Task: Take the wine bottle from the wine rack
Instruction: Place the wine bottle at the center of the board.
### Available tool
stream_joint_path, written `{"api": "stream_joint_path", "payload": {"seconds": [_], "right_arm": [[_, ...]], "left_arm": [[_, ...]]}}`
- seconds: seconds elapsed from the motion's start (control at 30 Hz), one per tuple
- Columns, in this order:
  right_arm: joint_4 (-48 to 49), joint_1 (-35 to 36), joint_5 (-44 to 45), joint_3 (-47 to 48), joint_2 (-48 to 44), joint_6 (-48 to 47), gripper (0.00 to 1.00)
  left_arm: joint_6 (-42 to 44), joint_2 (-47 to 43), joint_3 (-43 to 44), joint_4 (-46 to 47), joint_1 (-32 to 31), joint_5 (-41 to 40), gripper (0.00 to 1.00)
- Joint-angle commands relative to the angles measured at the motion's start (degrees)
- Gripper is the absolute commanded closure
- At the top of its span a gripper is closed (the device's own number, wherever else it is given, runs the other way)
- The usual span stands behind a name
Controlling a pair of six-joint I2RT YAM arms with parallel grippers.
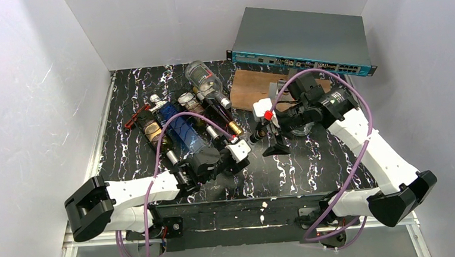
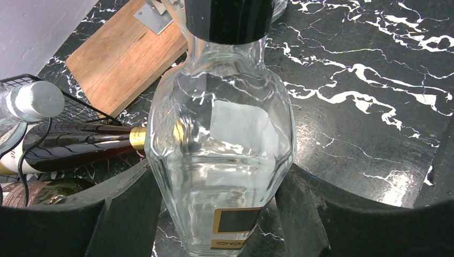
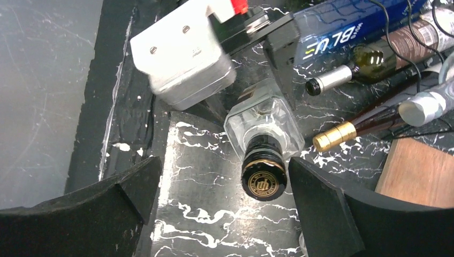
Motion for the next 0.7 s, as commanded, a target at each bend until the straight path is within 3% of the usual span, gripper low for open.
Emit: {"api": "stream_joint_path", "payload": {"seconds": [0.0,0.3,0.67], "right_arm": [[2.95,-0.27,-5.08,-2.39,-1.20,-10.46,0.01],[8.29,-0.36,-7.24,-4.25,2.21,-8.33,0.04],[11.99,-0.37,-10.21,-6.45,2.24,-4.74,0.29]], "left_arm": [[-3.42,-1.32,-1.73,-1.25,0.20,0.97,0.90],[-4.12,-3.11,-3.08,-0.52,0.25,0.94,0.90],[-5.18,-4.03,-3.73,-0.03,0.25,1.53,0.90]]}}
